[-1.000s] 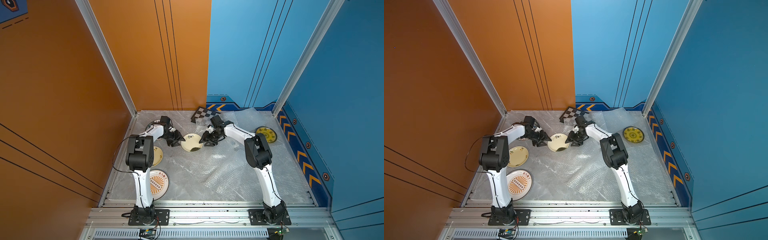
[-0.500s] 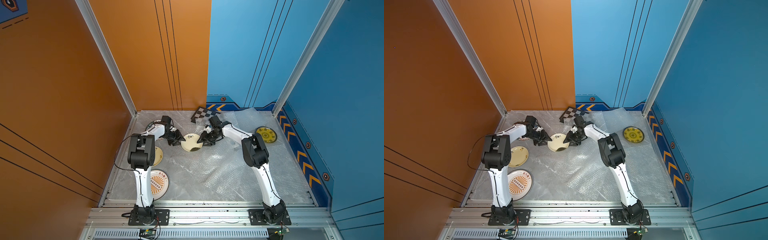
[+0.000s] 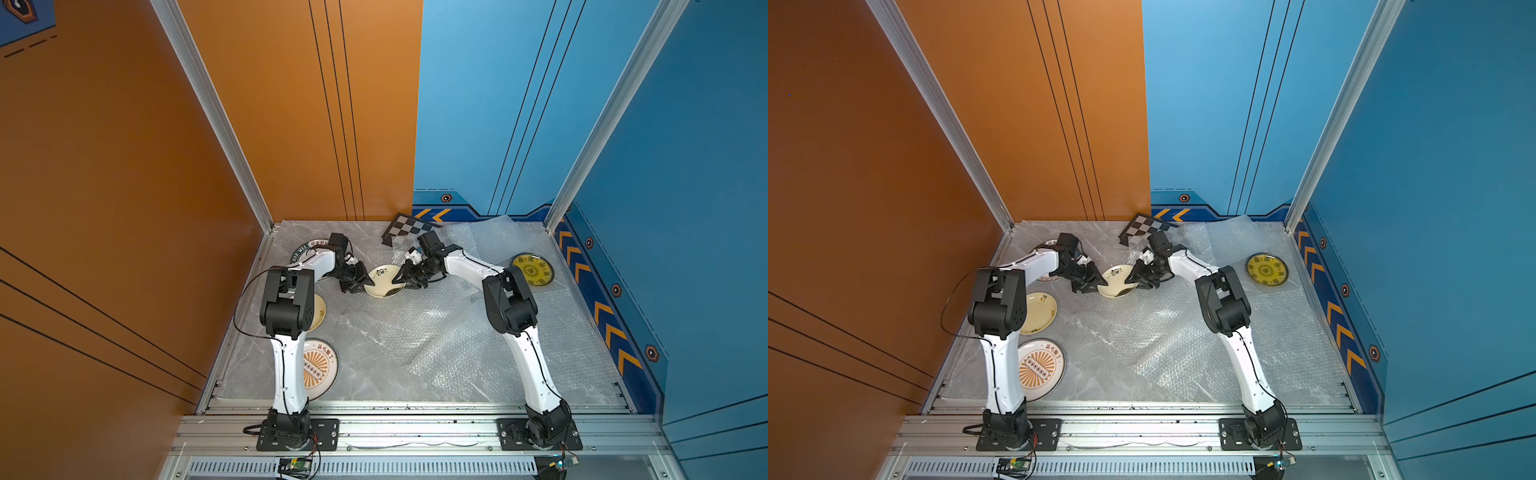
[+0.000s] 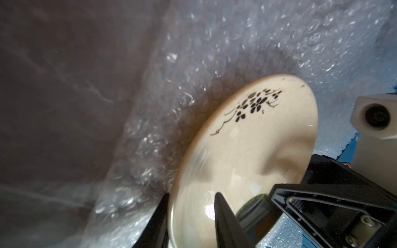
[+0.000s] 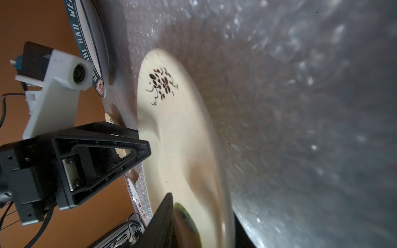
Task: Unpack dinner plates from bubble wrap
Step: Pick up the plate from the bubble wrap.
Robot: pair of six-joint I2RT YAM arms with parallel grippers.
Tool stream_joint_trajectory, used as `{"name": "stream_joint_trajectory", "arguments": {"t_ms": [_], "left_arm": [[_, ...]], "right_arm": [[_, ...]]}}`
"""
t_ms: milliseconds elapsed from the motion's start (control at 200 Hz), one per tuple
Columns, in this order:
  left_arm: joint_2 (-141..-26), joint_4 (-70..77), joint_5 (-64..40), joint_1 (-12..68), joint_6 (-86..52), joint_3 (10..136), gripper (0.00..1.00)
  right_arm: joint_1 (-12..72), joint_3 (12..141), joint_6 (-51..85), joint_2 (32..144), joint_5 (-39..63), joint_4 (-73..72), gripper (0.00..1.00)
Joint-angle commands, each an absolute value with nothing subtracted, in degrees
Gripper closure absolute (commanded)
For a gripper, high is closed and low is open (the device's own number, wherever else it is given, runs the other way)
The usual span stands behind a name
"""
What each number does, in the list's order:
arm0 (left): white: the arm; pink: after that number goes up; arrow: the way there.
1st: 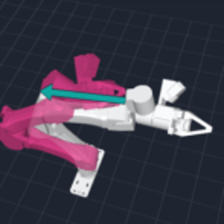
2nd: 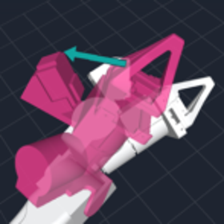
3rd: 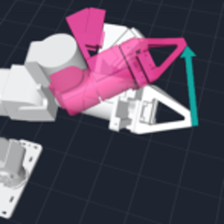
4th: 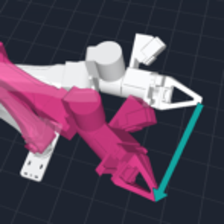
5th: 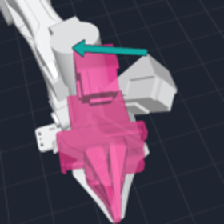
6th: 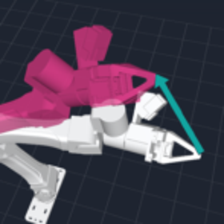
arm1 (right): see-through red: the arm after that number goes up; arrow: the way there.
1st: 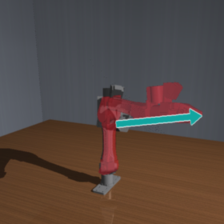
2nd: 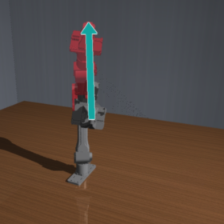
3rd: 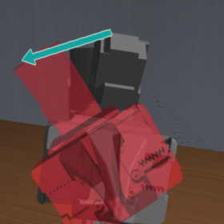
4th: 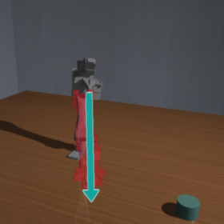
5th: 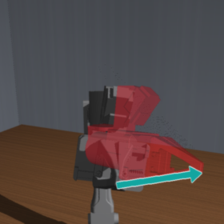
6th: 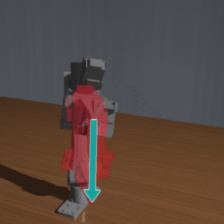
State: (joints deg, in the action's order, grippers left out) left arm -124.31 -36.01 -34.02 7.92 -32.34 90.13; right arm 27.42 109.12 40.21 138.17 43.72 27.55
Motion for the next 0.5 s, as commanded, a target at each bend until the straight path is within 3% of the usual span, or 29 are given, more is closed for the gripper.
{"name": "stream_joint_trajectory", "arguments": {"t_ms": [0, 496], "left_arm": [[-124.5, -37.2, -34.2, 8.7, -31.6, 90.9, 0.65], [-116.1, -37.2, -35.1, 5.5, -33.3, 86.8, 0.62]], "right_arm": [[28.0, 108.1, 40.0, 135.7, 43.7, 25.9, 0.72], [26.1, 104.7, 39.9, 129.6, 42.2, 24.1, 0.81]]}}
